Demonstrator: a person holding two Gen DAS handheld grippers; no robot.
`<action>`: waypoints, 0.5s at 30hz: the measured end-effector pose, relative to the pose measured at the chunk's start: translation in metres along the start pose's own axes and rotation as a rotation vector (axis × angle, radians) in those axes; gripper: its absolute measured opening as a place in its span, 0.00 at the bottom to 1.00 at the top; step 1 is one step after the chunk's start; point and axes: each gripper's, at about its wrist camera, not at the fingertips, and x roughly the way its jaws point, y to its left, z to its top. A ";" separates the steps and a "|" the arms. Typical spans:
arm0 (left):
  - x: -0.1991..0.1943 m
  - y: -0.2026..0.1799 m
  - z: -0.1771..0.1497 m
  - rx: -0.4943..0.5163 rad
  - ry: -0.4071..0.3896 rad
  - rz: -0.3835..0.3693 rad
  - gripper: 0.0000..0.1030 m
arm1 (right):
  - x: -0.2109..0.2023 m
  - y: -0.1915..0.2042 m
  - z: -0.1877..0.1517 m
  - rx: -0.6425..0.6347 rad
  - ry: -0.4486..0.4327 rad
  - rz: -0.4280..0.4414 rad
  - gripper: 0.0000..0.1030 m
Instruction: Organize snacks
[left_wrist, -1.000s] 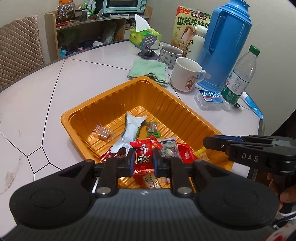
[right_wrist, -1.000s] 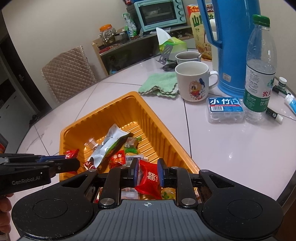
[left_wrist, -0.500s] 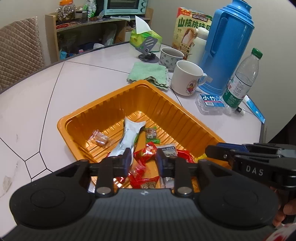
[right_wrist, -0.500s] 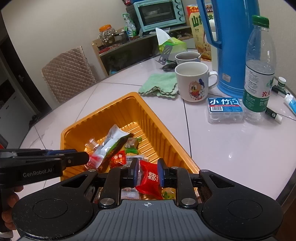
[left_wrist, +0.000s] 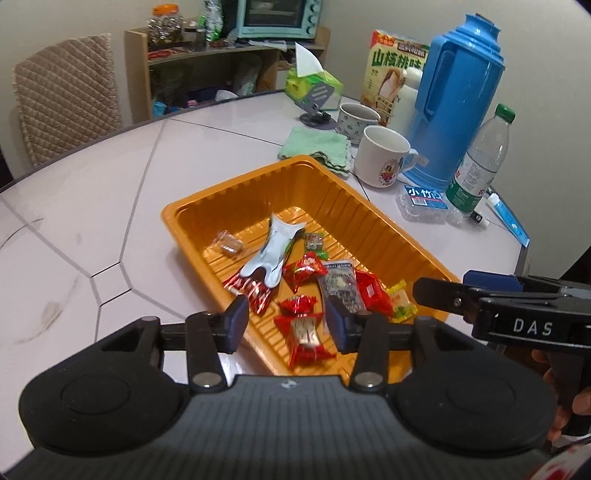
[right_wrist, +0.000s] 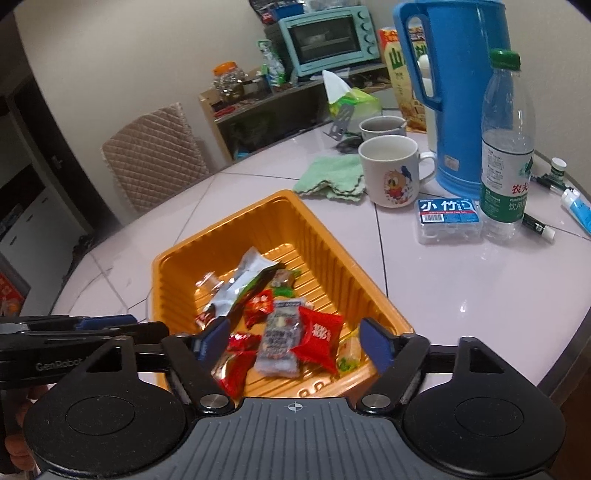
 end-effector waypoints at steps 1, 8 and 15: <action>-0.007 -0.001 -0.002 -0.005 -0.006 0.009 0.47 | -0.003 0.002 -0.002 -0.007 0.003 0.008 0.79; -0.060 -0.006 -0.027 -0.041 -0.040 0.069 0.66 | -0.028 0.020 -0.021 -0.059 0.033 0.059 0.80; -0.102 0.008 -0.059 -0.076 -0.037 0.113 0.73 | -0.049 0.044 -0.044 -0.086 0.068 0.094 0.81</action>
